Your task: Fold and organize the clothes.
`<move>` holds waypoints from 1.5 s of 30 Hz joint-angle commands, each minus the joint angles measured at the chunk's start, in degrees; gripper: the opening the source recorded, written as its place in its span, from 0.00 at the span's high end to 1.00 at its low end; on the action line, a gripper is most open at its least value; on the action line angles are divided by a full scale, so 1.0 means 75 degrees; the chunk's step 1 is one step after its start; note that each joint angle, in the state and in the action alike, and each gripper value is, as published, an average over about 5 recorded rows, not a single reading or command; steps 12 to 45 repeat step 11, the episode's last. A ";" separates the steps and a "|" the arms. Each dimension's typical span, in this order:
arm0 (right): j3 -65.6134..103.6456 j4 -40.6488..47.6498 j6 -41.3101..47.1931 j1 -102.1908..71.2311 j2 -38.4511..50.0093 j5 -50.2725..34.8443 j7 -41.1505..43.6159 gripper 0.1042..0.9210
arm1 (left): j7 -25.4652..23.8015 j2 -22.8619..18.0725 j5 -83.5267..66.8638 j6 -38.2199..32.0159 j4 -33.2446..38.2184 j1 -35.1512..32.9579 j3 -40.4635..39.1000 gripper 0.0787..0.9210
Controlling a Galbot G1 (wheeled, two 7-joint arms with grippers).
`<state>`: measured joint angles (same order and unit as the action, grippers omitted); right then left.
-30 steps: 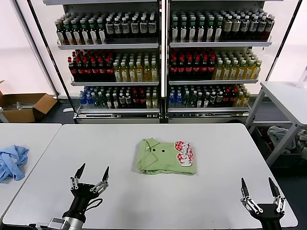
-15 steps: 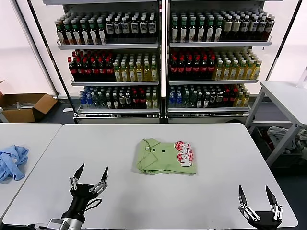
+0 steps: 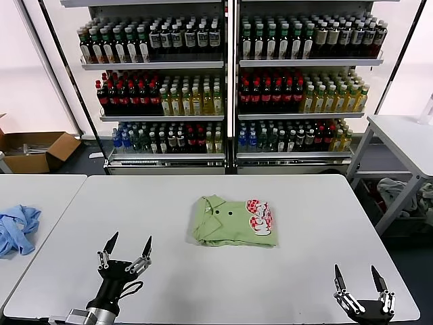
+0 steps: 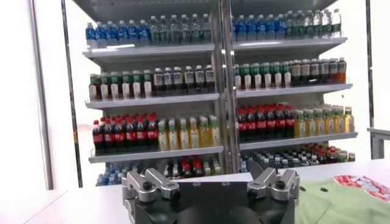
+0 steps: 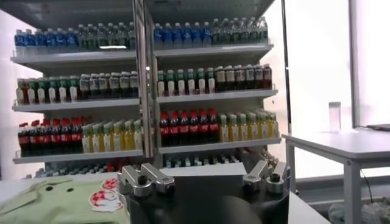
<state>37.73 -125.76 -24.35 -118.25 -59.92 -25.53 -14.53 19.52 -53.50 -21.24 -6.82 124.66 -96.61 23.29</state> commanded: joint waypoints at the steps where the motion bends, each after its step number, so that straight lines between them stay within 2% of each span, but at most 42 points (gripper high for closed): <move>1: -0.0030 0.0027 0.0055 0.0019 0.0032 -0.0110 0.0008 0.12 | 0.0002 -0.0005 0.0000 -0.0002 0.0006 -0.0032 0.0017 0.12; 45: -0.0011 -0.0042 0.0190 0.0028 0.0156 -0.0203 0.0085 0.12 | -0.0001 0.0032 0.0000 -0.0009 0.0013 -0.0093 0.0082 0.12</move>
